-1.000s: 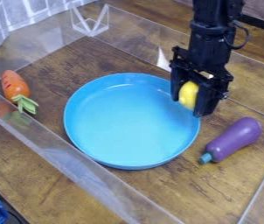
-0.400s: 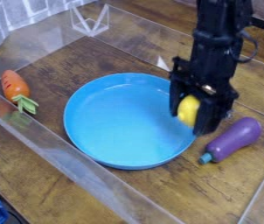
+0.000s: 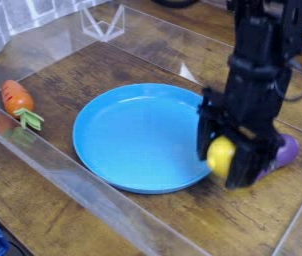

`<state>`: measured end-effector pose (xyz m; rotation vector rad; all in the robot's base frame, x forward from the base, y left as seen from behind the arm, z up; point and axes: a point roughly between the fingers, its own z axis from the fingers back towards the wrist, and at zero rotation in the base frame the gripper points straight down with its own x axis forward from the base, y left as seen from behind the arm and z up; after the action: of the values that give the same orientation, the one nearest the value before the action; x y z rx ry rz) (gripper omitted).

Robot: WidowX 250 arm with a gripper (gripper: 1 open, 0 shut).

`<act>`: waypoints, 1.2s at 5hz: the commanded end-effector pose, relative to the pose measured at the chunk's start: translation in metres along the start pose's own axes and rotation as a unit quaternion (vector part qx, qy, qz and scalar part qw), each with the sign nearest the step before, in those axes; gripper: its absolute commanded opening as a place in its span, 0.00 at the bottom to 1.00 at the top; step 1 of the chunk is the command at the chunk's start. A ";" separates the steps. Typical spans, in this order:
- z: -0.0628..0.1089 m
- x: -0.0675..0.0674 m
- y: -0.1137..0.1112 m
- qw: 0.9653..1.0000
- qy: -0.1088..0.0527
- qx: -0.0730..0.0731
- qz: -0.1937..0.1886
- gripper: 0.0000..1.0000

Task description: Remove the lemon from the blue tray and put it on the table

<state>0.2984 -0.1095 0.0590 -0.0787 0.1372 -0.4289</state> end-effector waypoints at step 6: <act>-0.031 0.001 -0.036 1.000 -0.015 -0.017 -0.007 0.00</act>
<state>0.2779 -0.1378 0.0232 -0.1128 0.1447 -0.4214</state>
